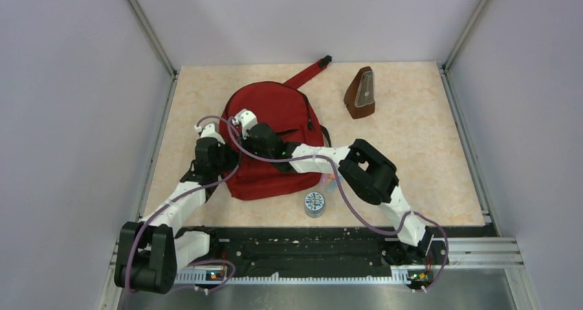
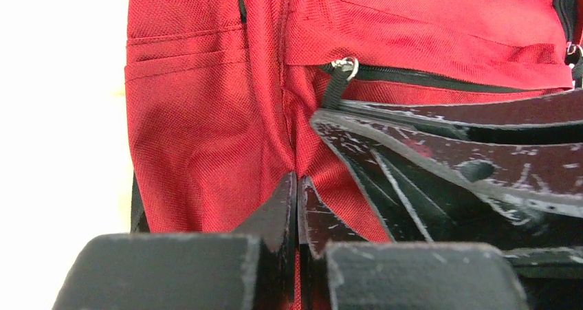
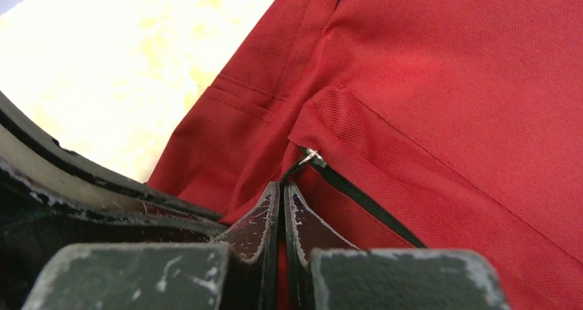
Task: Pack the student bag
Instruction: Unzip the student bag at the center of the board.
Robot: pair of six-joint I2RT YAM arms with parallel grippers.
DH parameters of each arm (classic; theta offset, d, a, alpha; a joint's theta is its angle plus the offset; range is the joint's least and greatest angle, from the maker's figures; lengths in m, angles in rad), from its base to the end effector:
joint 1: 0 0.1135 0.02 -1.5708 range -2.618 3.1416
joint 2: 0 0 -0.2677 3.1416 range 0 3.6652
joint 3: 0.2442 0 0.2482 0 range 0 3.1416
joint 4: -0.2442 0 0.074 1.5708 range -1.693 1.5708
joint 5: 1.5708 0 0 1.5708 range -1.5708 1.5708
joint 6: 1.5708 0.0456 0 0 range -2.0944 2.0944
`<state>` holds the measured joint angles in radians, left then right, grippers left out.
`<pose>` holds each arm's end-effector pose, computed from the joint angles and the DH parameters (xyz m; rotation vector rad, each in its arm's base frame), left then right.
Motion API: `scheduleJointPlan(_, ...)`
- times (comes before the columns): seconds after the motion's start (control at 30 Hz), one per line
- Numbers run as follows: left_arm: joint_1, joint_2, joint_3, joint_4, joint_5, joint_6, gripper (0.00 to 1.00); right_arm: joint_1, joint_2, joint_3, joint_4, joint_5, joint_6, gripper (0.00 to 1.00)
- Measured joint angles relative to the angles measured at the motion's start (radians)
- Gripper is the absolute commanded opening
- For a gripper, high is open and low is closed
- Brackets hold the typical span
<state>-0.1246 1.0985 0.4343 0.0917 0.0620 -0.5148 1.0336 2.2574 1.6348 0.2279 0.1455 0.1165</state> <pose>0.2232 -0.0308 0.1859 -0.3854 2.1400 -0.4365 0.2771 0.4522 0.1830 -0.8019 1.8450 0.6057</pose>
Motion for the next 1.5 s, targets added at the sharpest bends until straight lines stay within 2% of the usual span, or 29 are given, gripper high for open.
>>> scheduleJointPlan(0.23, -0.003, -0.037, -0.012, -0.016, -0.014, 0.000, 0.00, -0.045, -0.088, -0.131, 0.034, -0.032, 0.048, 0.00)
scheduleJointPlan(0.43, -0.003, -0.048, -0.013, -0.020, -0.022, 0.000, 0.00, -0.127, -0.097, -0.166, 0.071, -0.161, 0.114, 0.00)
scheduleJointPlan(0.6, -0.003, -0.052, -0.014, -0.021, -0.027, 0.000, 0.00, -0.143, -0.098, -0.180, 0.080, -0.180, 0.121, 0.00)
scheduleJointPlan(0.93, -0.006, -0.098, -0.023, -0.039, -0.059, -0.011, 0.00, -0.147, -0.196, -0.303, 0.076, 0.007, 0.086, 0.00)
scheduleJointPlan(1.17, -0.009, -0.191, -0.047, -0.069, -0.096, -0.036, 0.00, -0.234, -0.330, -0.455, 0.062, 0.088, 0.071, 0.00)
scheduleJointPlan(1.37, -0.009, -0.266, -0.069, -0.099, -0.112, -0.049, 0.00, -0.298, -0.381, -0.483, 0.039, 0.122, 0.060, 0.00)
scheduleJointPlan(1.4, -0.009, -0.272, -0.070, -0.101, -0.112, -0.052, 0.00, -0.298, -0.383, -0.483, 0.032, 0.122, 0.059, 0.06)
scheduleJointPlan(1.5, -0.009, -0.285, -0.070, -0.114, -0.112, -0.054, 0.00, -0.297, -0.398, -0.502, 0.018, 0.115, 0.059, 0.38)
